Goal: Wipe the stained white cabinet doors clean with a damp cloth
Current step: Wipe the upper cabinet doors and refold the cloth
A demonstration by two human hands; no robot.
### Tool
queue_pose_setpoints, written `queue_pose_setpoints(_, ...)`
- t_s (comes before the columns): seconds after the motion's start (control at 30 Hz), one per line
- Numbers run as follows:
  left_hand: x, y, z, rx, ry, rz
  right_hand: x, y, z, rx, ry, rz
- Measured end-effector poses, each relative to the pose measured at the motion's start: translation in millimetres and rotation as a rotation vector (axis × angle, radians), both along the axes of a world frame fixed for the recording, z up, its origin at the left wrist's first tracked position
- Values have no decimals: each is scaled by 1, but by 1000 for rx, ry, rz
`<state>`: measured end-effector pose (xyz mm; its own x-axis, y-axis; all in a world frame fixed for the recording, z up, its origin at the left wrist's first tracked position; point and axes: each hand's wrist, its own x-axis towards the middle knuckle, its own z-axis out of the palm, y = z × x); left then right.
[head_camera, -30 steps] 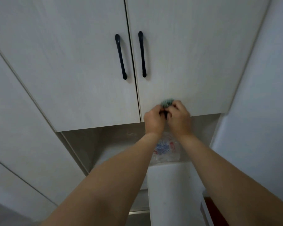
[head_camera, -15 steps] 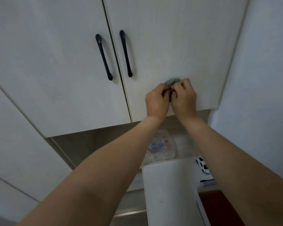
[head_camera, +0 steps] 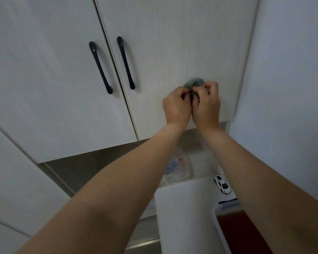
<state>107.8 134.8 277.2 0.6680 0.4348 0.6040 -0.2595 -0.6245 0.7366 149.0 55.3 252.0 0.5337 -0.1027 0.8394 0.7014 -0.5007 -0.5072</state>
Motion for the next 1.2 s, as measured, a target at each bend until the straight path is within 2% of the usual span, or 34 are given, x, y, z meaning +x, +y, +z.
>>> queue_pose_setpoints(0.1, 0, 0, -39, 33, 137, -60, 2, -5, -40, -64, 27, -30)
queue_pose_setpoints(0.2, -3, 3, -85, 113, 359, -64, -7, -11, -90, -143, 244, 50)
queue_pose_setpoints(0.27, -7, 0, -91, 118, 390, -64, -10, -18, -97, -155, 315, 95)
queue_pose_setpoints(0.33, -8, -9, -70, 135, 279, -60, -9, -22, -73, -104, 241, 89)
queue_pose_setpoints(0.47, 18, -29, 17, 94, -113, 19, 3, -29, 23, 25, -37, 42)
queue_pose_setpoints(0.57, 30, -29, 59, 106, -162, -11, 19, -37, 64, -3, -75, 5)
queue_pose_setpoints(0.63, 31, -30, 50, 141, -104, -45, 25, -42, 53, -9, -50, -23)
queue_pose_setpoints(0.73, 28, -36, -3, 183, 45, -108, 28, -48, -6, -21, 40, -64)
queue_pose_setpoints(0.83, 20, -37, -61, 368, 334, -272, 17, -54, -70, -2, 371, -86)
queue_pose_setpoints(0.9, 16, -36, -77, 475, 444, -340, 11, -58, -89, 20, 535, -84)
queue_pose_setpoints(0.97, 20, -37, -67, 428, 369, -310, 9, -60, -76, 27, 495, -57)
queue_pose_setpoints(1.1, 44, -58, -11, 327, 20, -145, 20, -67, -1, 106, 213, -76)
queue_pose_setpoints(1.2, 59, -67, 30, 341, -95, -122, 36, -73, 36, 79, 68, -93)
